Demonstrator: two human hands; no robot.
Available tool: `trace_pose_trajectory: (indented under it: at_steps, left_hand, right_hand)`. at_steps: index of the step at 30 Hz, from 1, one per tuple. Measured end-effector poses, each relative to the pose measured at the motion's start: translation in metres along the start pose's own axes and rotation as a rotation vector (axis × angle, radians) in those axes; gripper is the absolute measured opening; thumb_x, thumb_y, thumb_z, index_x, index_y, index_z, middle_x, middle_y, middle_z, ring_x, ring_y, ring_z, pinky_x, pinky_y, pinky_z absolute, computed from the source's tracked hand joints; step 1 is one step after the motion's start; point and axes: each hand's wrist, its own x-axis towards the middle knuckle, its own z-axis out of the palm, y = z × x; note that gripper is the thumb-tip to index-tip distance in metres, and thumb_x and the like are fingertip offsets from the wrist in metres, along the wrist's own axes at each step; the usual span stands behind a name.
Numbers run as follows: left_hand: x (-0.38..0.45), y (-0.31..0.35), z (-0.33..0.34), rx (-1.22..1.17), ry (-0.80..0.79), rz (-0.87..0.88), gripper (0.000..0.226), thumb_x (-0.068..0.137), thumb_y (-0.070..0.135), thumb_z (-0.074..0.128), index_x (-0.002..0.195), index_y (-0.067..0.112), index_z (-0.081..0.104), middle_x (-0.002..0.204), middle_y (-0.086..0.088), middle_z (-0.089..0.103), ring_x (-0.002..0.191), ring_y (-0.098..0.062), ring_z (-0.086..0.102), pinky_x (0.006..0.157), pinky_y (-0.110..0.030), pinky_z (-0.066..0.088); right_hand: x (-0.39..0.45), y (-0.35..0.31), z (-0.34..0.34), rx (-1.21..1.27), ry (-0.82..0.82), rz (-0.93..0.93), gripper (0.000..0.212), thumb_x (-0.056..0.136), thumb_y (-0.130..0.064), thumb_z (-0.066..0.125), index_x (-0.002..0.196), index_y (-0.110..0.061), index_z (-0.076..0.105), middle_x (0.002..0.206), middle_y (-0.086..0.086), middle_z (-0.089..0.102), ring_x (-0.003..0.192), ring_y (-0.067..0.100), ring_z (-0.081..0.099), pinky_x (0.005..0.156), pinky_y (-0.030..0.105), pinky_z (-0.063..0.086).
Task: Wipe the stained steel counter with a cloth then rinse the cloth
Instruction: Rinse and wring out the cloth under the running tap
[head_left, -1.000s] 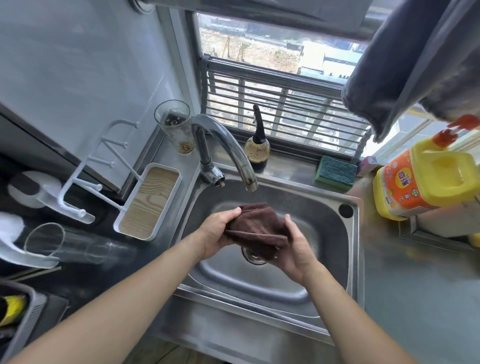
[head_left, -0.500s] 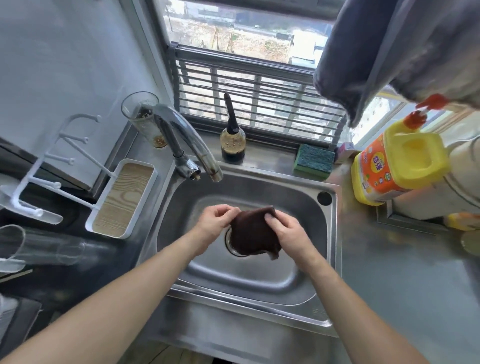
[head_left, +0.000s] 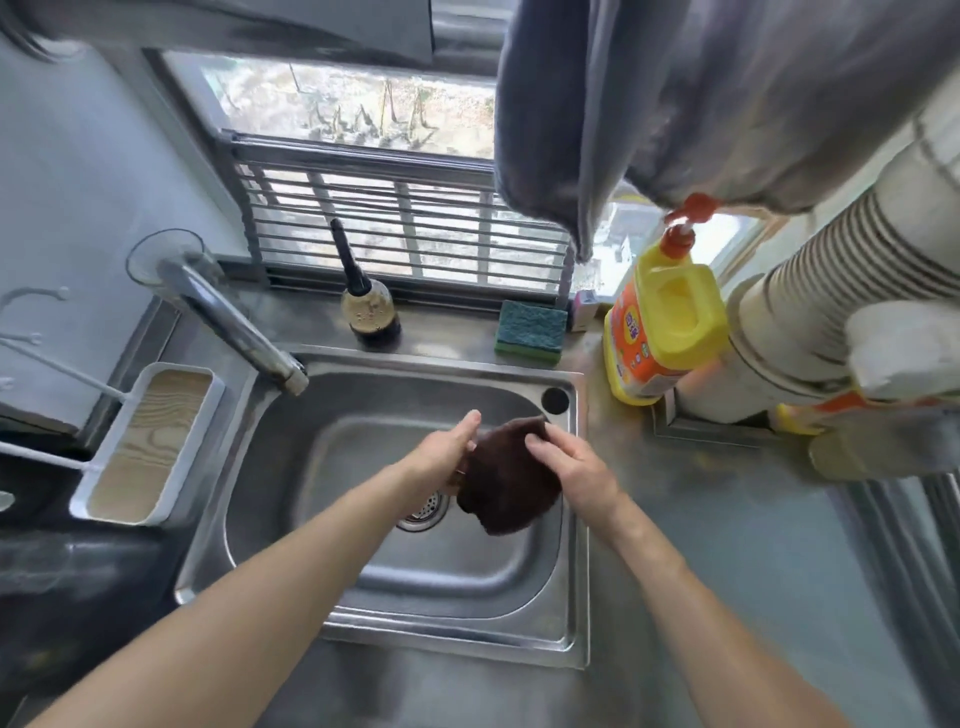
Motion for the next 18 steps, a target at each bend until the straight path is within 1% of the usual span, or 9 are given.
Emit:
trace_pose_trajectory:
  at_steps: [2,4,6,8,10,12,14,16,18]
  left_hand:
    - [0.000,0.001,0.000,-0.011,-0.068,-0.071,0.047,0.101,0.054,0.048,0.100,0.011,0.068,0.079,-0.005,0.063,0.073,-0.019,0.061,0.073,-0.029,0.050]
    - [0.000,0.003,-0.005,-0.055,-0.159,-0.183,0.047,0.099,0.059,0.048,0.095,0.015,0.063,0.074,-0.001,0.059,0.068,-0.014,0.058,0.069,-0.025,0.047]
    - [-0.001,0.006,-0.008,-0.096,-0.204,-0.260,0.040,0.098,0.057,0.049,0.091,0.019,0.059,0.074,0.000,0.054,0.066,-0.012,0.052,0.059,-0.022,0.042]
    - [0.003,0.005,-0.012,-0.190,-0.119,-0.225,0.026,0.098,0.044,0.055,0.093,0.020,0.061,0.073,0.002,0.059,0.062,-0.011,0.055,0.050,-0.020,0.044]
    - [0.009,0.001,-0.018,-0.315,0.027,-0.143,0.020,0.096,0.036,0.063,0.095,0.016,0.068,0.072,0.000,0.070,0.061,-0.012,0.065,0.050,-0.018,0.052]
    - [0.016,-0.002,-0.026,-0.412,0.131,-0.051,0.029,0.093,0.033,0.071,0.106,0.007,0.068,0.081,-0.006,0.072,0.068,-0.017,0.069,0.061,-0.023,0.057]
    - [0.023,-0.004,-0.032,-0.477,0.247,0.036,0.049,0.089,0.032,0.076,0.122,0.002,0.059,0.100,-0.012,0.067,0.087,-0.022,0.065,0.079,-0.030,0.055]
    - [0.026,-0.002,-0.034,-0.500,0.361,0.110,0.052,0.085,0.031,0.080,0.124,0.009,0.053,0.111,-0.011,0.062,0.095,-0.022,0.058,0.085,-0.032,0.049]
    - [0.024,0.000,-0.037,-0.498,0.317,0.194,0.055,0.083,0.026,0.082,0.125,0.020,0.047,0.114,-0.009,0.059,0.097,-0.020,0.057,0.082,-0.028,0.046]
  right_hand:
    - [0.001,0.000,-0.002,-0.085,-0.020,-0.018,0.021,0.106,-0.009,0.051,0.113,-0.007,0.071,0.103,0.011,0.075,0.097,0.010,0.068,0.090,0.027,0.055]
    - [0.004,0.003,-0.003,-0.134,-0.044,-0.040,0.022,0.104,-0.016,0.054,0.116,-0.008,0.071,0.112,0.020,0.073,0.104,0.025,0.069,0.100,0.041,0.052]
    - [0.007,0.004,-0.002,-0.149,-0.055,-0.057,0.027,0.098,-0.027,0.055,0.115,-0.014,0.073,0.113,0.015,0.075,0.111,0.032,0.068,0.102,0.044,0.051]
    - [0.012,0.005,-0.001,-0.179,-0.023,-0.087,0.027,0.096,-0.030,0.056,0.112,-0.018,0.074,0.110,0.009,0.077,0.111,0.029,0.069,0.103,0.045,0.052]
    - [0.019,0.008,-0.003,-0.184,0.016,-0.105,0.022,0.099,-0.022,0.056,0.111,-0.016,0.074,0.109,0.008,0.077,0.107,0.022,0.070,0.104,0.045,0.052]
    - [0.026,0.012,-0.006,-0.172,0.049,-0.104,0.019,0.103,-0.014,0.056,0.110,-0.013,0.074,0.108,0.008,0.077,0.102,0.015,0.069,0.104,0.044,0.051]
    - [0.030,0.014,-0.008,-0.155,0.071,-0.098,0.019,0.104,-0.012,0.056,0.110,-0.012,0.074,0.105,0.003,0.076,0.100,0.012,0.067,0.103,0.041,0.051]
    - [0.033,0.016,-0.009,-0.131,0.079,-0.102,0.019,0.104,-0.013,0.057,0.110,-0.011,0.075,0.103,0.001,0.075,0.098,0.011,0.067,0.099,0.035,0.052]
    - [0.034,0.016,-0.010,-0.111,0.122,-0.119,0.018,0.102,-0.016,0.059,0.107,-0.010,0.075,0.098,0.000,0.073,0.094,0.012,0.066,0.092,0.030,0.054]
